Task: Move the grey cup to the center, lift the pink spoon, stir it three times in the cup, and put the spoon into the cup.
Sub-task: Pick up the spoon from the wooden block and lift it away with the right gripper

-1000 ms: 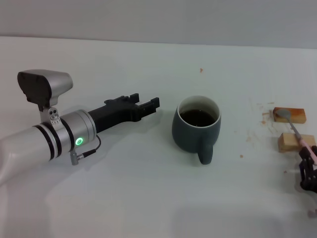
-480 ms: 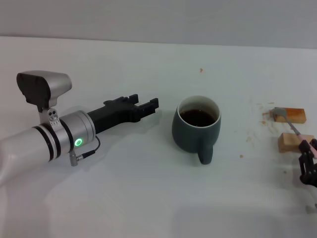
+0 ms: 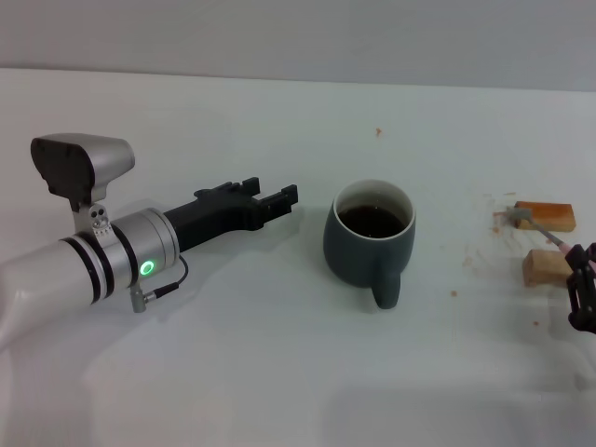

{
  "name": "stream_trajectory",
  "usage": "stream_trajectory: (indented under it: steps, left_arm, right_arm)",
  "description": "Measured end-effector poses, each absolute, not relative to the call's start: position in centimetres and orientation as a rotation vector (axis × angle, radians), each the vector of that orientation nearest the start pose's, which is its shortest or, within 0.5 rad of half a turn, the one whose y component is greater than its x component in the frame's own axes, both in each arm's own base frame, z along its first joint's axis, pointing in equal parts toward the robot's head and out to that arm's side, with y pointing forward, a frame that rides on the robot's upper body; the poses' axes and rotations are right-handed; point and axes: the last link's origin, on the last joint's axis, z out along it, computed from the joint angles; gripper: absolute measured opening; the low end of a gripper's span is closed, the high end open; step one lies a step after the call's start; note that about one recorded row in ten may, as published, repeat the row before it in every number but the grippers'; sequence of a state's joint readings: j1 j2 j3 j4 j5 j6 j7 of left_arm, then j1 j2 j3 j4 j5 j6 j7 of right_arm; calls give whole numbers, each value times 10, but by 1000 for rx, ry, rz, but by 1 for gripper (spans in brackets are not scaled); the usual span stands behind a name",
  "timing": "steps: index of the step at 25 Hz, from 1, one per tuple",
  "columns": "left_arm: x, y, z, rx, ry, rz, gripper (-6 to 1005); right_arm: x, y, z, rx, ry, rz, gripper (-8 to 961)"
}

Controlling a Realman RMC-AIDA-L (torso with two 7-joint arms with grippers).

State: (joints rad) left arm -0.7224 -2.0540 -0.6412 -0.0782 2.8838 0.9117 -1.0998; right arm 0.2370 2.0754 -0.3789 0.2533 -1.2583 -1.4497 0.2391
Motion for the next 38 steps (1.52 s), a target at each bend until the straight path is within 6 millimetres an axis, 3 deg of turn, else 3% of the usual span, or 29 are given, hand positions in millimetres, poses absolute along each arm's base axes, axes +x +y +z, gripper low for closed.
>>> stream_trajectory:
  steps: [24,38]
  left_arm:
    - [-265,367,-92,-2275,-1070,-720,722]
    - [-268,364,-92,-2270,-1082,-724,722]
  right_arm:
    - [344,233,-39,-1645,738,909,119]
    - [339,263,-13,-1692,720,1044,95]
